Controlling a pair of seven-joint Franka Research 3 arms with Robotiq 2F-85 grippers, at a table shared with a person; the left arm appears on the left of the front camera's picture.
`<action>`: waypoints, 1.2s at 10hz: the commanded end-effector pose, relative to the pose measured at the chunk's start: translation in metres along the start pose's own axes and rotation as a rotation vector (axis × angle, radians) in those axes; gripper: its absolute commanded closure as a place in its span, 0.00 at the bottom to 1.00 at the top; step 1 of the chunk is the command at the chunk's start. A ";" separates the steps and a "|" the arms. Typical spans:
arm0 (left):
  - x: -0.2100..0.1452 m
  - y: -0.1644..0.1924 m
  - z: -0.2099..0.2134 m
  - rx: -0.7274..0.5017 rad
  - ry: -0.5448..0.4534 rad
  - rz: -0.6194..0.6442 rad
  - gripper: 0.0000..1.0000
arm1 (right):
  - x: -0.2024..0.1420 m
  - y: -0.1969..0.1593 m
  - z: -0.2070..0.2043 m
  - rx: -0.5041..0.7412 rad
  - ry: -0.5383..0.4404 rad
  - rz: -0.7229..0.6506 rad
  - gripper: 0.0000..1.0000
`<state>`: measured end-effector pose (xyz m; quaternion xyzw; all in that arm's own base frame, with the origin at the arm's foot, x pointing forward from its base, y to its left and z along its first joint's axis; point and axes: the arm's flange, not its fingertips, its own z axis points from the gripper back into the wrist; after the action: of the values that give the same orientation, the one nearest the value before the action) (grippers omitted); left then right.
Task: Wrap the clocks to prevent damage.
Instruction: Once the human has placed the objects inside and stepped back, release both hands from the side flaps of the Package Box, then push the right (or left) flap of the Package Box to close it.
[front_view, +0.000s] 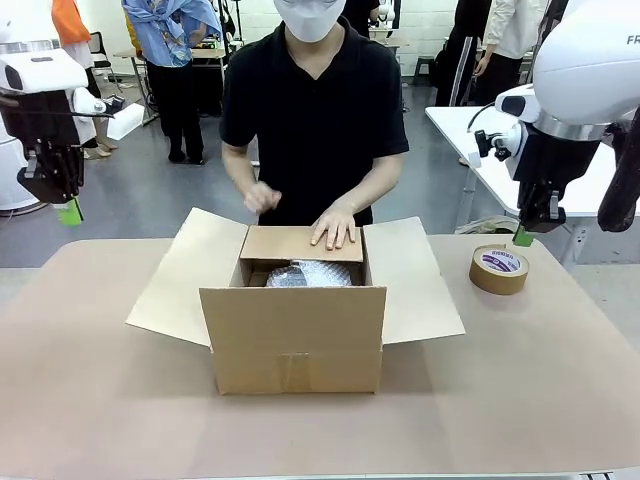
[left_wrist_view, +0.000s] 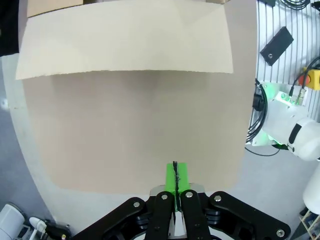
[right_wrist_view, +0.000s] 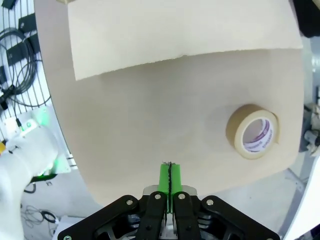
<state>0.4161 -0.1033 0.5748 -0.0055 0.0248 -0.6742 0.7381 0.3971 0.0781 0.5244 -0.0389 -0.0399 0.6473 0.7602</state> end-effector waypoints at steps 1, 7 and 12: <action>-0.001 -0.001 -0.009 0.010 -0.035 -0.026 1.00 | -0.008 -0.008 -0.001 0.040 -0.002 0.034 0.99; 0.001 0.001 -0.004 0.007 -0.006 -0.004 1.00 | -0.004 -0.002 -0.004 0.021 0.007 0.032 0.99; 0.001 0.001 -0.004 0.007 -0.006 -0.004 1.00 | -0.004 -0.002 -0.004 0.021 0.007 0.032 0.99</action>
<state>0.4171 -0.1061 0.5679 -0.0054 0.0189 -0.6764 0.7362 0.4000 0.0740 0.5216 -0.0357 -0.0275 0.6623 0.7478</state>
